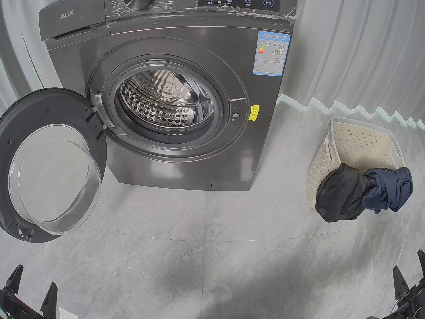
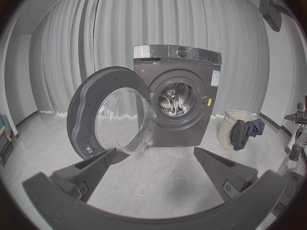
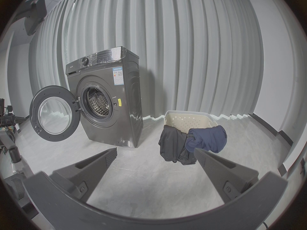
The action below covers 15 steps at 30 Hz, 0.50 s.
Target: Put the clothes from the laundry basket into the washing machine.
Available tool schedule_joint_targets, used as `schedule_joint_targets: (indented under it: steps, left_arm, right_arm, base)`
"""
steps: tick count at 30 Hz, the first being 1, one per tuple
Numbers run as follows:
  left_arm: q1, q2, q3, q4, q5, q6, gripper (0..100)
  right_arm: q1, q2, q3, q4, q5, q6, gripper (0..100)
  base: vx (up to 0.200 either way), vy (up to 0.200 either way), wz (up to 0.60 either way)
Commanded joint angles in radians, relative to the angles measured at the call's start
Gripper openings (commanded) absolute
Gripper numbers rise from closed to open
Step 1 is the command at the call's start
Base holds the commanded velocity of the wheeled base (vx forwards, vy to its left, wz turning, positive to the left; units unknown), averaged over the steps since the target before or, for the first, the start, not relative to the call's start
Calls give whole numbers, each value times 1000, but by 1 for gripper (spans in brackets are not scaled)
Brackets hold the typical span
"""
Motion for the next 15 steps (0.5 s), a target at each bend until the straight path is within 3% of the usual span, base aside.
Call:
schedule_joint_targets:
  steps: [1, 3, 12, 15]
  left_arm:
    - [0, -15, 16, 0, 0, 0, 100]
    - [0, -15, 16, 0, 0, 0, 100]
    - [1, -15, 16, 0, 0, 1, 100]
    - [0, -15, 16, 0, 0, 1, 100]
  right_arm:
    - [0, -8, 18, 0, 0, 0, 100]
    - [0, -8, 18, 0, 1, 0, 100]
    - [0, -8, 18, 0, 0, 0, 100]
    - [0, -8, 18, 0, 1, 0, 100]
  base:
    - [0, -200, 0]
    - [0, -200, 0]
    - [0, 0, 0]
    - [0, -200, 0]
